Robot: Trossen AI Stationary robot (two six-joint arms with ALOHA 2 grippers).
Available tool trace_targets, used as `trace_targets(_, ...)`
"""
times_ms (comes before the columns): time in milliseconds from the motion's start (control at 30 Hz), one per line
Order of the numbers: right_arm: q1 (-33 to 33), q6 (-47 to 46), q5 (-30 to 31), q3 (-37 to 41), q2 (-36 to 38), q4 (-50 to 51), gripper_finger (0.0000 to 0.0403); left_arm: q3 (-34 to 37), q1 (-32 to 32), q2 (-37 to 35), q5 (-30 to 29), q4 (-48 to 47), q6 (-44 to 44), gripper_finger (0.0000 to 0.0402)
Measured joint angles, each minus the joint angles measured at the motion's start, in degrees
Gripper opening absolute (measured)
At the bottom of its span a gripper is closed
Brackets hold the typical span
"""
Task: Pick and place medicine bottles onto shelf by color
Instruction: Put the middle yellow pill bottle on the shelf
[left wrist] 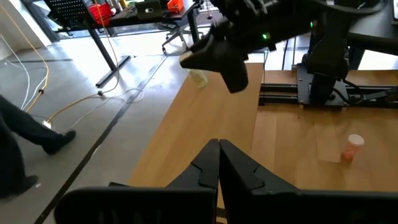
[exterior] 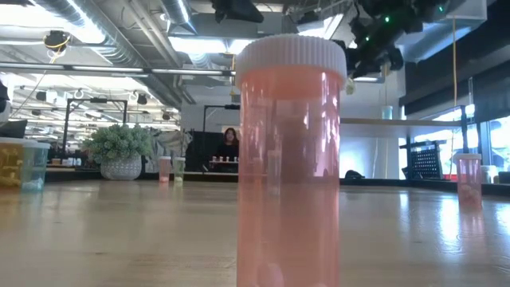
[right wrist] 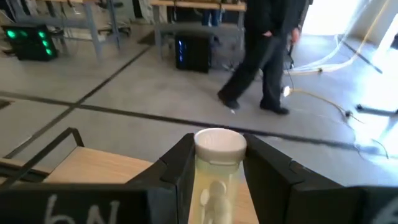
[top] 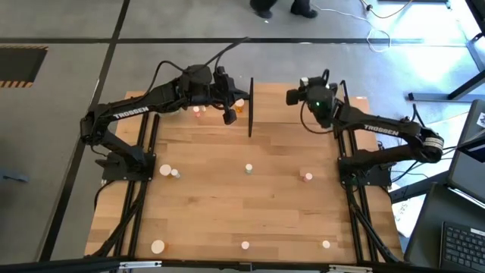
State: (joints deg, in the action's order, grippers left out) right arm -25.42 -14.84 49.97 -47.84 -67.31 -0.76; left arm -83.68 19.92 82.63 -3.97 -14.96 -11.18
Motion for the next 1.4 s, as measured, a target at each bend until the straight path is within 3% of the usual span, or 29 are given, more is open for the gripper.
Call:
trace_targets(233, 0.52, 9.38, 0.39, 10.50, 0.02, -20.15, 0.0123, 0.02, -0.02, 0.00, 0.00, -0.01, 0.00, 0.0000)
trace_targets(433, 0.52, 12.44, 2.95, 16.30, 0.02, -30.80, 0.0123, 0.01, -0.01, 0.00, 0.00, -0.01, 0.00, 0.0000)
trace_targets(1400, 0.47, 7.40, 4.42, 18.36, -0.04, -25.30, 0.0123, 0.02, 0.00, 0.00, 0.00, -0.02, 0.04, 0.0000)
